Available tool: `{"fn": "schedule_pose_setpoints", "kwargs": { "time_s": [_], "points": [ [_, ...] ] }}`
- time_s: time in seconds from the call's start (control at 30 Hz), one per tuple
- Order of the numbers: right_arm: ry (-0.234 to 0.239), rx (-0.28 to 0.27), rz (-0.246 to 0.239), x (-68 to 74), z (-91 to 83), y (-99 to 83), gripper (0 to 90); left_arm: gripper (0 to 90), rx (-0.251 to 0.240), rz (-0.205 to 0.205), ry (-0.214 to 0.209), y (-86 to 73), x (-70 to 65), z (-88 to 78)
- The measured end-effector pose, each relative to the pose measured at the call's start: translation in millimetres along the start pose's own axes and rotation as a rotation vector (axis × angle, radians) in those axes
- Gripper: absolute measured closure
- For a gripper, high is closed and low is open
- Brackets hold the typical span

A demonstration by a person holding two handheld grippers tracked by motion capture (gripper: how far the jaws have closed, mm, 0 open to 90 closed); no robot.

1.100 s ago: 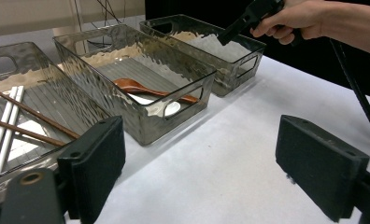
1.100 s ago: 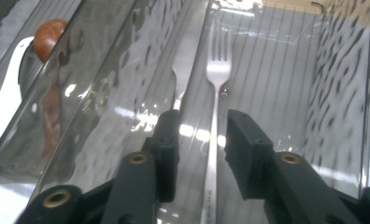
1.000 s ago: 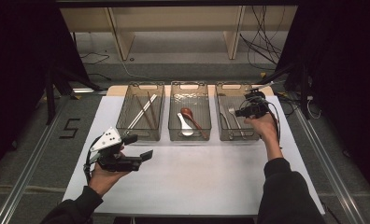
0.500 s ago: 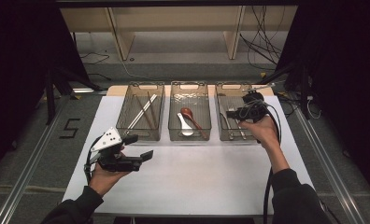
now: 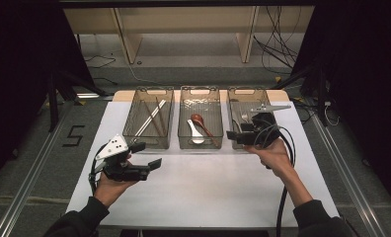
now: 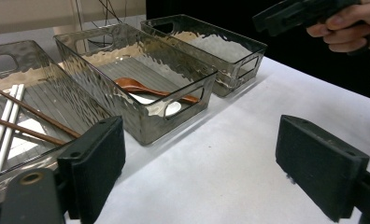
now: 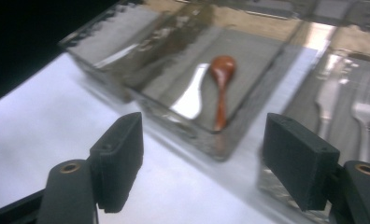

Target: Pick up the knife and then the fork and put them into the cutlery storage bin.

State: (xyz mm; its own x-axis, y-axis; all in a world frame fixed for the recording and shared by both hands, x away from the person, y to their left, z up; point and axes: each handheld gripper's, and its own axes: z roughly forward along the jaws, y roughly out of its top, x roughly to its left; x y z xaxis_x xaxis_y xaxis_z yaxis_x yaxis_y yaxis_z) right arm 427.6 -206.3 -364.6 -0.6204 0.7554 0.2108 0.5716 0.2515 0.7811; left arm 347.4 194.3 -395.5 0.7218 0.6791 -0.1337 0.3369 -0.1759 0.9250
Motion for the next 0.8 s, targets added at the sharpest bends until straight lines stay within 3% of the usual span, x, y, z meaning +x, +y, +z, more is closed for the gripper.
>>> {"fn": "schedule_pose_setpoints", "kwargs": {
  "time_s": [0.3, 0.8],
  "points": [
    [0.051, -0.038, -0.032, 25.1, -3.1, -19.1, 27.4, 15.6, -0.001, 0.001, -0.002, 0.3, 0.1, -0.8],
    [0.041, -0.083, -0.027, 33.7, -16.7, -51.3, 25.3, 15.6, 0.0, 0.0, -0.008, 0.4, -0.3, -0.7]
  ]
}}
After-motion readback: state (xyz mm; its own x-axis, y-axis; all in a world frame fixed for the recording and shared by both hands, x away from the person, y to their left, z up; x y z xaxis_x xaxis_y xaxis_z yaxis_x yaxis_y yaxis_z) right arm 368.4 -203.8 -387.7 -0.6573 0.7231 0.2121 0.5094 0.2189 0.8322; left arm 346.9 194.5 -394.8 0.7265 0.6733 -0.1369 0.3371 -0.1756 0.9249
